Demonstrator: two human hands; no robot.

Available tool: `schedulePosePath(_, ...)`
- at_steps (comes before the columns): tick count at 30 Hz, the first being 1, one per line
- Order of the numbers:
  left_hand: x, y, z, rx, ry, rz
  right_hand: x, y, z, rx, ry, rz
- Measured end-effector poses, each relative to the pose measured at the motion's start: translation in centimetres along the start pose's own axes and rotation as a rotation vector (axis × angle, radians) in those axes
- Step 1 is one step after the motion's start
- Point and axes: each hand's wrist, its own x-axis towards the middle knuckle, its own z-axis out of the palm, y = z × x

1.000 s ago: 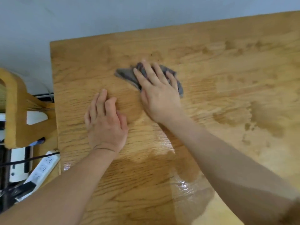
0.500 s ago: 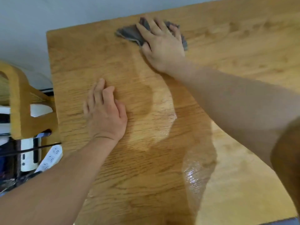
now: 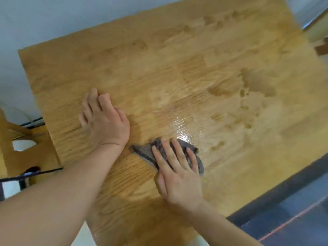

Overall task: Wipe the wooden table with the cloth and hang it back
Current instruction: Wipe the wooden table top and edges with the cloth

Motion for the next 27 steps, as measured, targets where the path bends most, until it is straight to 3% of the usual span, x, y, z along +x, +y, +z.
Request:
schedulePosePath(3,0.0,-0.2,-0.3,0.000,-0.013,0.023,-1.8,-4.9,1.2,0.051,0.035,0.189)
schedulePosePath(5,0.0,-0.4,-0.5,0.003,-0.037,0.046,-1.9,-7.2,1.5,0.069,0.047,0.217)
schedulePosePath(9,-1.2,-1.0,-0.1,0.062,-0.125,0.407,-3.6,-3.8,1.1,0.049,0.068,0.091)
schedulePosePath(11,-1.8,-1.0,-0.2,0.068,-0.167,0.469,-5.7,0.8,0.6,0.040,0.134,0.334)
schedulePosePath(14,-4.4,-0.8,-0.6,0.098,-0.236,0.471,-6.5,5.9,-0.1,0.125,0.274,0.914)
schedulePosePath(17,-9.3,-0.3,-0.4,0.121,-0.284,0.572,-2.4,3.3,0.1,0.179,0.369,1.200)
schedulePosePath(18,-10.5,-0.2,-0.3,0.124,-0.293,0.593,-0.7,1.4,0.2,0.194,0.375,1.157)
schedulePosePath(21,-10.7,-0.2,-0.1,0.084,-0.262,0.597,2.7,-3.4,0.8,0.181,0.265,0.703)
schedulePosePath(24,-10.3,-0.3,0.1,0.070,-0.217,0.592,2.1,-1.2,0.1,0.164,0.204,0.406)
schedulePosePath(26,-10.9,-0.3,0.0,0.089,-0.209,0.606,-0.6,3.1,-0.4,0.100,0.185,0.397)
schedulePosePath(27,-11.2,-0.2,0.0,0.098,-0.207,0.611,-2.0,5.8,-0.6,0.089,0.199,0.493)
